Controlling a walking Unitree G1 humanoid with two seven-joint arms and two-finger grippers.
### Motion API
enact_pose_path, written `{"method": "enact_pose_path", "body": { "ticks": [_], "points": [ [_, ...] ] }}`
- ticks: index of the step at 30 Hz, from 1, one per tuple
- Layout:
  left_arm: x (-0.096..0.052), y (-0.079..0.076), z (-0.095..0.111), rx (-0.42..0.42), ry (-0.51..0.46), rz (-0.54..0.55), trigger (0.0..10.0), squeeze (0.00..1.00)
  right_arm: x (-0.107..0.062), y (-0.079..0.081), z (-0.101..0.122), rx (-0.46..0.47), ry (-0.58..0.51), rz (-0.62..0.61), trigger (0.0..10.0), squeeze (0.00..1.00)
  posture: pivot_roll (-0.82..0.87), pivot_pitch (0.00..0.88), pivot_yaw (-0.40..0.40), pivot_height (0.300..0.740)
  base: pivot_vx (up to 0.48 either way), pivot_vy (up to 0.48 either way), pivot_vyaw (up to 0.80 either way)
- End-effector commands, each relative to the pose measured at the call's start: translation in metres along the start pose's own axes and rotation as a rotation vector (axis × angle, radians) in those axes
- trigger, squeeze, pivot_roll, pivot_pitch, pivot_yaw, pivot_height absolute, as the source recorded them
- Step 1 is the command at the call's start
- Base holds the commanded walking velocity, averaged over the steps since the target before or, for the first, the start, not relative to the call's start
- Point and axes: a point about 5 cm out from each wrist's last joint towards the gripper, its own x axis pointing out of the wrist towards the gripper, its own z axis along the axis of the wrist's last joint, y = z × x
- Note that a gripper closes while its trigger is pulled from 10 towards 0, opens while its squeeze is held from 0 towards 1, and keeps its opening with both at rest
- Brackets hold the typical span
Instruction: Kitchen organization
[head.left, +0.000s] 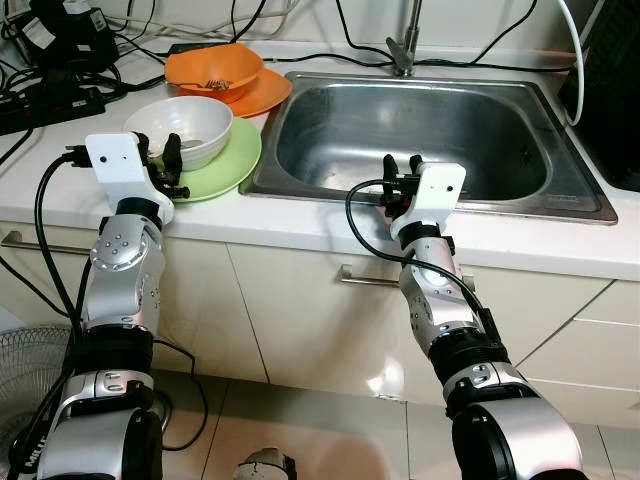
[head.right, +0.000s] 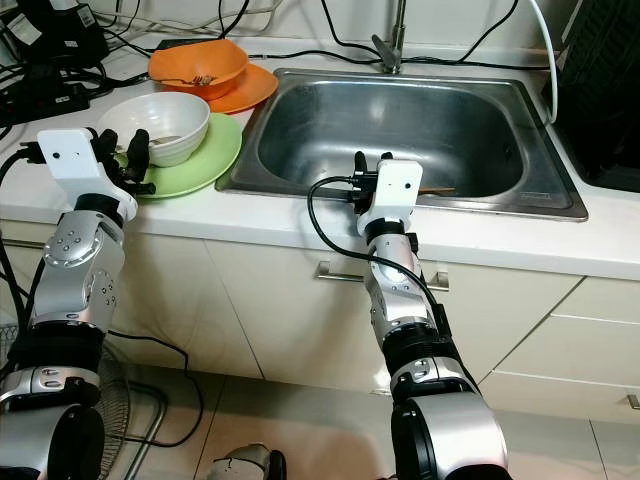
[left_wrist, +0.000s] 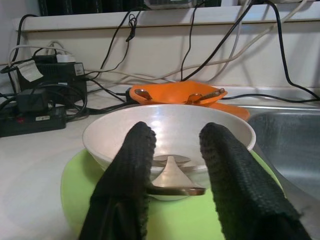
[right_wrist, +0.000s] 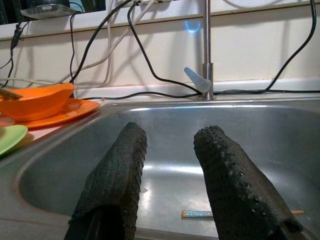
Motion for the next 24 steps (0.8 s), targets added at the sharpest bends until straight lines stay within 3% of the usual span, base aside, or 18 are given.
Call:
{"method": "enact_pose_path", "body": {
  "ticks": [1, 12, 24],
  "points": [
    [0.001, -0.002, 0.0, 0.001, -0.001, 0.0, 0.0, 0.0, 0.0, -0.001, 0.002, 0.008, -0.008, -0.004, 10.0, 0.0, 0.21, 0.0, 0.062, 0.74, 0.0, 0.0, 0.0],
    [0.002, -0.004, 0.004, 0.011, -0.031, -0.017, 0.0, 0.0, 0.001, -0.002, 0.002, 0.007, -0.008, -0.009, 10.0, 0.0, 0.21, 0.0, 0.065, 0.74, 0.0, 0.0, 0.0],
    [0.004, -0.016, 0.023, 0.137, -0.146, -0.066, 0.0, 0.0, 0.002, 0.001, 0.003, 0.012, -0.012, -0.001, 10.0, 0.0, 0.21, 0.0, 0.064, 0.74, 0.0, 0.0, 0.0]
  ]
}}
